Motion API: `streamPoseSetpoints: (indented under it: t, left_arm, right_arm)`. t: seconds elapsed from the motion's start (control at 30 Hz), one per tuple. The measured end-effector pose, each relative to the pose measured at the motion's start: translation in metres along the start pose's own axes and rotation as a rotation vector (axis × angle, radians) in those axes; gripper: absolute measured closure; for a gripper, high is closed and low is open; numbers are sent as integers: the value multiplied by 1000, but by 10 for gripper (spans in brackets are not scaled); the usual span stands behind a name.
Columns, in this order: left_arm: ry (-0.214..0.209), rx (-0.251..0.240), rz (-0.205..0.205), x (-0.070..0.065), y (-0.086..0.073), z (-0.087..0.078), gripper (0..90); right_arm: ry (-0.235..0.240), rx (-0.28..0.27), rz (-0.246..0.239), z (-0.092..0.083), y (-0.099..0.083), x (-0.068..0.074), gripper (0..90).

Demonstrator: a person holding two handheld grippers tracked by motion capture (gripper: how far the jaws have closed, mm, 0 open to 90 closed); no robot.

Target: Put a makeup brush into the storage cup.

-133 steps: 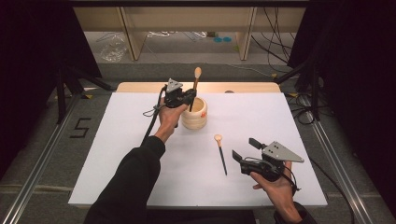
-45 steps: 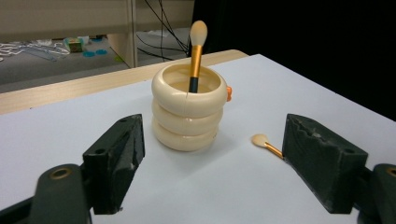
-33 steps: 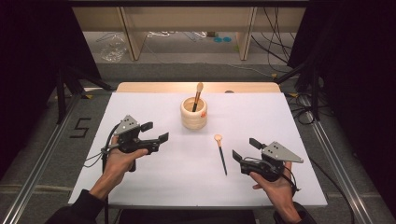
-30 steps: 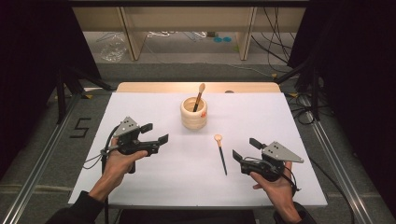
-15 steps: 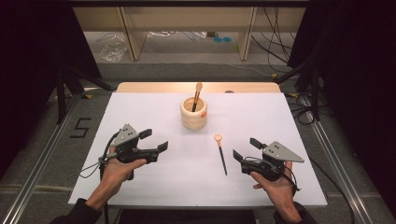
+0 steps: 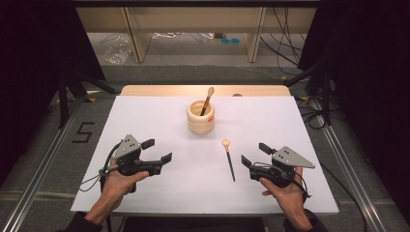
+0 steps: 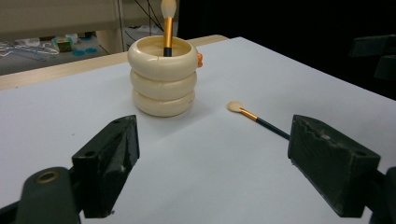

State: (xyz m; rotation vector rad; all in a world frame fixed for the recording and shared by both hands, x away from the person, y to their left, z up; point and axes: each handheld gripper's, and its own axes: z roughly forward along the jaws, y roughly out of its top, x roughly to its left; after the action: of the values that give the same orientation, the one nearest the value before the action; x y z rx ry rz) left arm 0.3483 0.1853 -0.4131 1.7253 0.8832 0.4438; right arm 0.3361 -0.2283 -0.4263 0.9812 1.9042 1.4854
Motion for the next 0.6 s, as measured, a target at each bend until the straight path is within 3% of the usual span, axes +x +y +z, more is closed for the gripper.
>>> streamPoseSetpoints:
  t: [0.6]
  left_arm:
    - [17, 11, 1, -2, -11, -10, 158]
  right_arm:
    - [-1, 4, 2, -1, 0, 0, 224]
